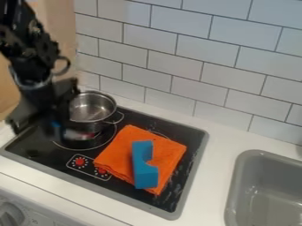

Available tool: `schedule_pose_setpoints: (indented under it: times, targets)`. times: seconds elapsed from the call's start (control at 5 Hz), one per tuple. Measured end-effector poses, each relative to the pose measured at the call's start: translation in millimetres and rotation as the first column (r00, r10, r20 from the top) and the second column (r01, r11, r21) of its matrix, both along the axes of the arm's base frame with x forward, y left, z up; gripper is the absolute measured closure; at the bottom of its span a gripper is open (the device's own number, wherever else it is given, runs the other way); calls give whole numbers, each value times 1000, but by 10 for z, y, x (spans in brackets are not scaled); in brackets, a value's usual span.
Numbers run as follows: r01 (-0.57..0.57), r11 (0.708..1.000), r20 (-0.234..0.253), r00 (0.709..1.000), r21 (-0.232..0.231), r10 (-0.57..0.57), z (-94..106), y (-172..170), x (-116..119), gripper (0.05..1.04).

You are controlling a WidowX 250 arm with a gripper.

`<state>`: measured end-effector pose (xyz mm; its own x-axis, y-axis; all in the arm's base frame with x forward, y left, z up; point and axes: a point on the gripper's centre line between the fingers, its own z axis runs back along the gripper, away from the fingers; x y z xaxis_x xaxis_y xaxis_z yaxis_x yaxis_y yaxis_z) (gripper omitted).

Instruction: Move the blue spoon to the below of pot and burner

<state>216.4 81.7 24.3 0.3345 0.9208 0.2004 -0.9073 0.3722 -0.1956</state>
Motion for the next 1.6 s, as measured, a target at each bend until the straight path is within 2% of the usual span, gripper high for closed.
schedule_pose_setpoints:
  times: [0.6,0.8,1.0,1.2,1.4,1.6]
  targets:
    - [-30,997,45,998,-65,33,-230,145,-28,847]
    - [-8,997,99,995,-76,16,-244,179,79,785]
    - [45,997,86,996,-70,-39,-233,205,153,527]
    - [39,996,91,995,-76,-32,-224,203,175,298]
    - [42,997,80,996,-63,-37,-212,219,188,120]
    - [39,998,66,997,-58,-35,-206,221,180,102]
